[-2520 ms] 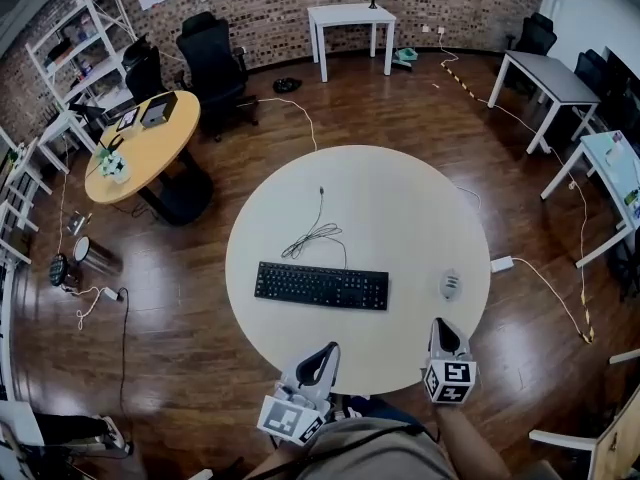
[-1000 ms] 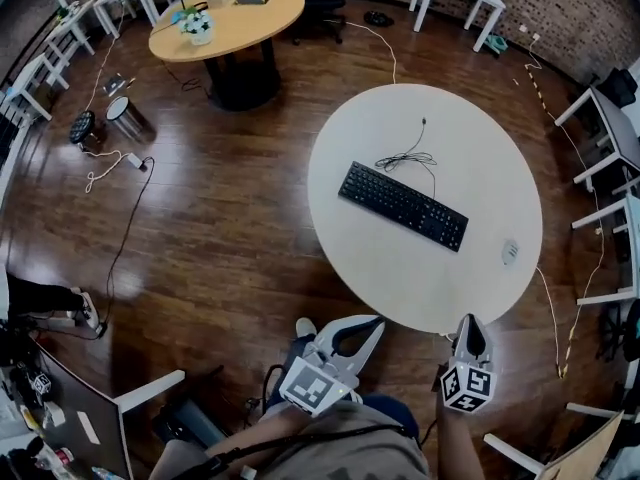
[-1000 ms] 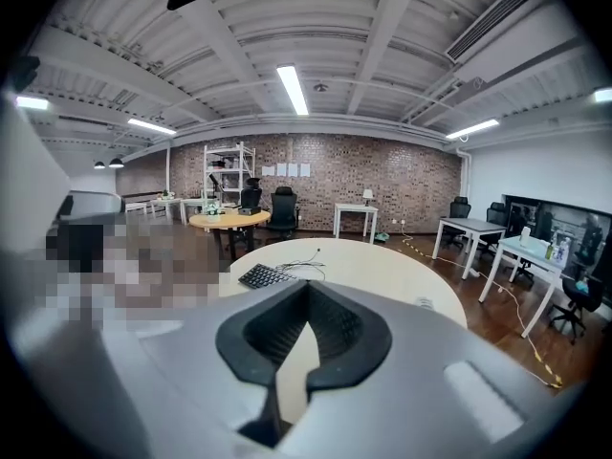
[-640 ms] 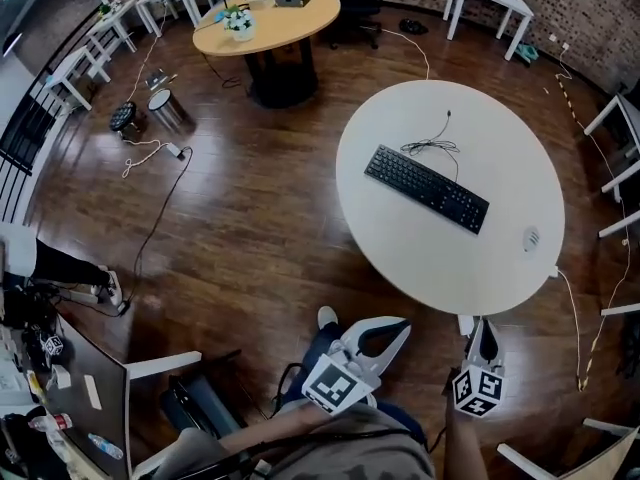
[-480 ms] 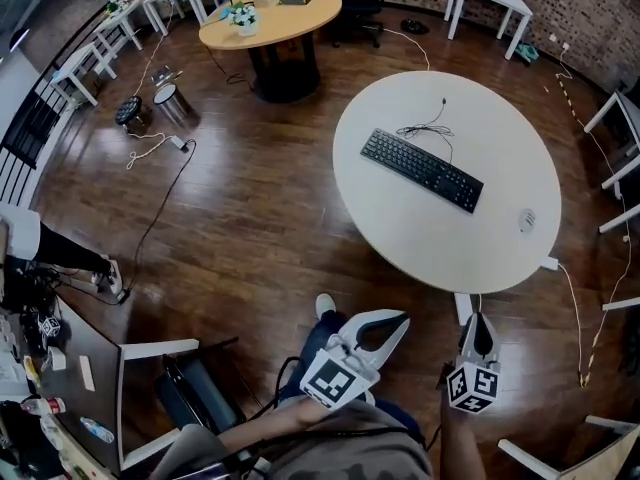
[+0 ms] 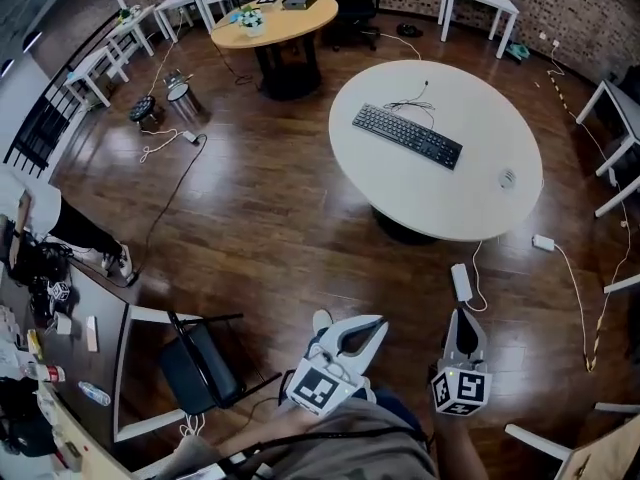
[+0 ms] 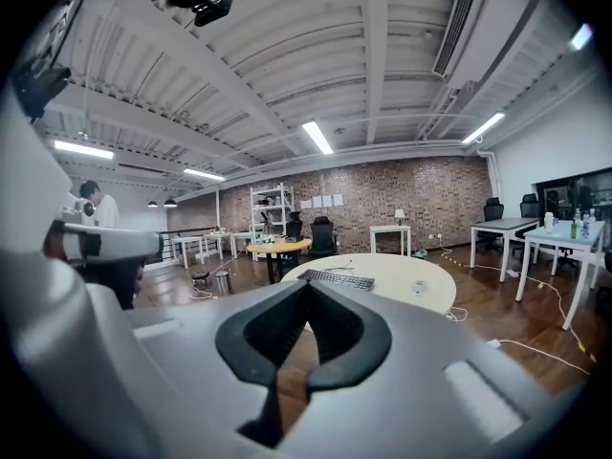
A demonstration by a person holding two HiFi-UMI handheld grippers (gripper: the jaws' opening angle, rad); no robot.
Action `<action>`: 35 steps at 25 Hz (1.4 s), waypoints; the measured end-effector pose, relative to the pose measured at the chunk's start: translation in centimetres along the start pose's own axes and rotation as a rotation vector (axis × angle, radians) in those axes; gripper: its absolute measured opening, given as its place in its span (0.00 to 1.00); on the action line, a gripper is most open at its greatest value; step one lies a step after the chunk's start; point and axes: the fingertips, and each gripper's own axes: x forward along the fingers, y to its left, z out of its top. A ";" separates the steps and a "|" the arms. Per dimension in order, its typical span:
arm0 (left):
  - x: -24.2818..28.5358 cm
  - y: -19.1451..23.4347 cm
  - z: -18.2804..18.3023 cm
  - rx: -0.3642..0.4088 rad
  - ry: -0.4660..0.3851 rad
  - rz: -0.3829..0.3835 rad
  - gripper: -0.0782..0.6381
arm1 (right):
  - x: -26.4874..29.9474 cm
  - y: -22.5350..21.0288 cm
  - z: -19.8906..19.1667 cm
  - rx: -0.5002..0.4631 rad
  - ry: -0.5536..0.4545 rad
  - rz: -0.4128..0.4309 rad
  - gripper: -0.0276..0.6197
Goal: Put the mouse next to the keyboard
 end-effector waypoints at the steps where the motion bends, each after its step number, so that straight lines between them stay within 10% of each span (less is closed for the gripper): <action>1: -0.8 -0.3 0.6 -0.001 -0.009 0.013 0.11 | -0.9 0.5 0.2 -0.011 0.000 0.006 0.05; 16: -10.2 4.4 5.8 0.047 -0.088 0.107 0.11 | -3.2 11.2 2.9 -0.041 -0.058 0.046 0.05; 35: -12.5 5.9 7.6 0.037 -0.150 0.113 0.11 | -4.5 14.1 5.5 -0.092 -0.085 0.028 0.05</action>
